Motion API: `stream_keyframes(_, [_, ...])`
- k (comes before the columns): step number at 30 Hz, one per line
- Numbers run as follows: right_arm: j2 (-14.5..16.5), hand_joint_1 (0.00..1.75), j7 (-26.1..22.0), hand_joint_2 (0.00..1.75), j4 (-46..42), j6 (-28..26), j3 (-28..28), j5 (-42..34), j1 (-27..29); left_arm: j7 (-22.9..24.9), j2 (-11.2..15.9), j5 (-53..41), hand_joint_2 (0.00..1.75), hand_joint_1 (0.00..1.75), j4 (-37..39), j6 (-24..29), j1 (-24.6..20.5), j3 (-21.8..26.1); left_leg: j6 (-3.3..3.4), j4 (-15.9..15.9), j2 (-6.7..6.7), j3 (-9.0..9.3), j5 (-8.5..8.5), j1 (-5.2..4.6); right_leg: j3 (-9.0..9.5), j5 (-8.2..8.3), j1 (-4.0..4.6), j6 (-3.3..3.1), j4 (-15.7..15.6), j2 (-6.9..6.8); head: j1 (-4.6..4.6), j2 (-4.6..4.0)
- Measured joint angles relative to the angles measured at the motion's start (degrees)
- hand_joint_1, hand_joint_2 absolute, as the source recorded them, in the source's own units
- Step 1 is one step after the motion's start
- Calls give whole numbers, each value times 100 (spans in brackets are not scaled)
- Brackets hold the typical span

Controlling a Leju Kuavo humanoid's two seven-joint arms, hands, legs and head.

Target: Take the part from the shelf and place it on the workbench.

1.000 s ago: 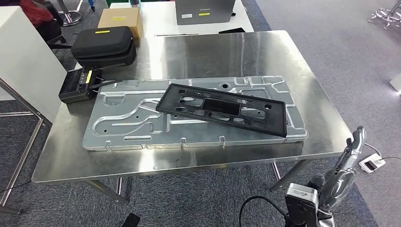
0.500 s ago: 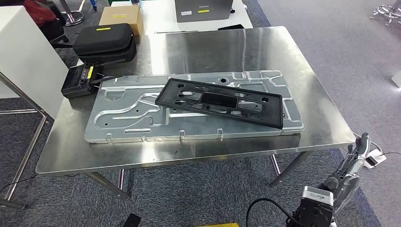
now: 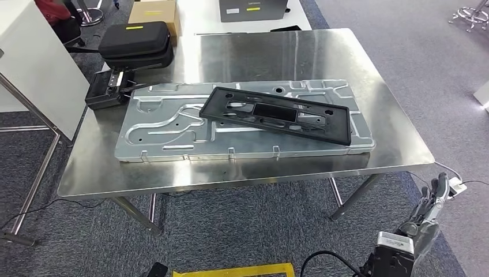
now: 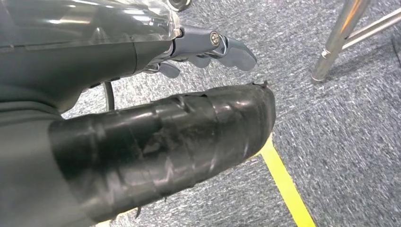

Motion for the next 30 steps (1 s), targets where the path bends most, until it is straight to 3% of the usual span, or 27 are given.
stream_keyframes(2, [0,0,-28,0,10,48,-99,-126,54,-6,-2,18,0,0,0,3,0,3,-67,-11,1,-14,63,5,17,51,32,-29,-112,-1,-1,0])
stream_keyframes(4, [3,0,-44,0,36,107,-223,-247,95,-7,-1,27,0,0,0,4,9,4,-136,13,-2,-48,50,11,-29,130,3,-91,-165,-10,-2,-1])
stream_keyframes(6, [19,0,-61,0,85,213,-411,-385,123,-2,2,31,0,0,0,3,18,5,-197,336,-8,-171,-295,22,-112,232,-34,-165,-209,-31,-13,-1])
stream_keyframes(8, [70,0,-98,0,193,420,-724,-566,168,10,2,39,0,0,0,2,21,7,-244,1024,-10,-367,-811,42,-233,315,-28,-191,-199,-51,-23,-1])
stream_keyframes(9, [110,0,-129,0,269,558,-910,-654,189,17,2,44,0,0,0,2,24,8,-259,1328,-9,-428,-953,47,-295,353,-26,-188,-188,-59,-23,-1])
stream_keyframes(10, [160,0,-171,0,354,708,-1107,-732,203,22,2,49,0,0,0,2,28,9,-268,1492,-9,-417,-971,49,-361,391,-24,-181,-171,-67,-23,-1])
stream_keyframes(12, [270,0,-264,0,518,964,-1492,-821,210,28,3,51,0,0,0,3,33,14,-263,1199,-9,-95,-713,51,-485,451,-26,-158,-117,-71,-24,-1])
stream_keyframes(14, [372,0,-312,0,646,1100,-1816,-843,211,30,5,51,0,0,0,4,23,23,-221,378,-13,454,-528,40,-578,495,-23,-119,-44,-70,-24,-1])
stream_keyframes(15, [417,0,-309,0,703,1134,-1942,-838,207,31,6,52,0,0,0,5,20,28,-193,82,-16,631,-515,29,-600,519,-18,-90,-22,-70,-22,-1])
stream_keyframes(16, [466,0,-296,0,767,1185,-2066,-828,200,32,7,55,0,0,0,5,19,33,-167,-109,-20,730,-538,18,-617,550,-13,-58,-8,-70,-21,-1])
stream_keyframes(18, [566,0,-269,0,947,1375,-2345,-790,170,39,6,57,0,0,0,6,27,39,-106,-157,-21,705,-502,11,-628,624,-2,13,-22,-69,-18,-1])
stream_keyframes(20, [669,0,-285,0,1269,1682,-2753,-700,84,46,2,52,0,0,0,6,23,47,-16,-201,-2,639,-412,34,-690,495,-9,74,88,-39,-15,-1])
stream_keyframes(21, [712,0,-307,0,1497,1832,-3005,-638,14,45,-1,46,0,0,0,6,20,55,35,-220,8,592,-360,45,-766,301,-17,100,279,-22,-14,-1])
stream_keyframes(23, [774,0,-351,0,1994,2080,-3498,-505,-138,37,-2,34,0,0,0,3,19,75,100,-225,18,478,-280,38,-974,-180,-45,136,899,-3,-12,-1])
stream_keyframes(24, [786,0,-372,0,2264,2174,-3736,-440,-209,30,-2,30,0,0,0,-2,22,88,110,-218,20,425,-241,30,-1067,-327,-53,151,1230,-2,-13,-1])
stream_keyframes(25, [792,0,-394,0,2524,2252,-3947,-373,-270,23,-2,29,0,0,0,-8,26,100,111,-210,20,374,-206,24,-1104,-358,-58,161,1449,-2,-13,-1])
stream_keyframes(26, [795,0,-421,0,2817,2322,-4167,-303,-350,18,-2,29,0,0,0,-15,29,113,106,-199,21,323,-170,17,-1044,-276,-60,163,1489,-2,-13,-1])
stream_keyframes(27, [796,0,-454,0,3127,2384,-4389,-234,-433,16,-2,28,0,0,0,-22,30,125,97,-185,23,284,-141,14,-862,-111,-61,154,1280,-3,-13,-1])
stream_keyframes(28, [794,0,-493,0,3418,2432,-4594,-177,-524,16,-3,27,0,0,0,-27,30,132,86,-172,26,252,-120,10,-581,44,-59,132,873,-7,-13,-1])
stream_keyframes(30, [785,0,-564,0,3974,2526,-4980,-103,-710,19,-7,21,0,0,0,-34,27,138,45,-148,41,211,-85,-3,-62,146,-31,74,67,-15,-15,-2])
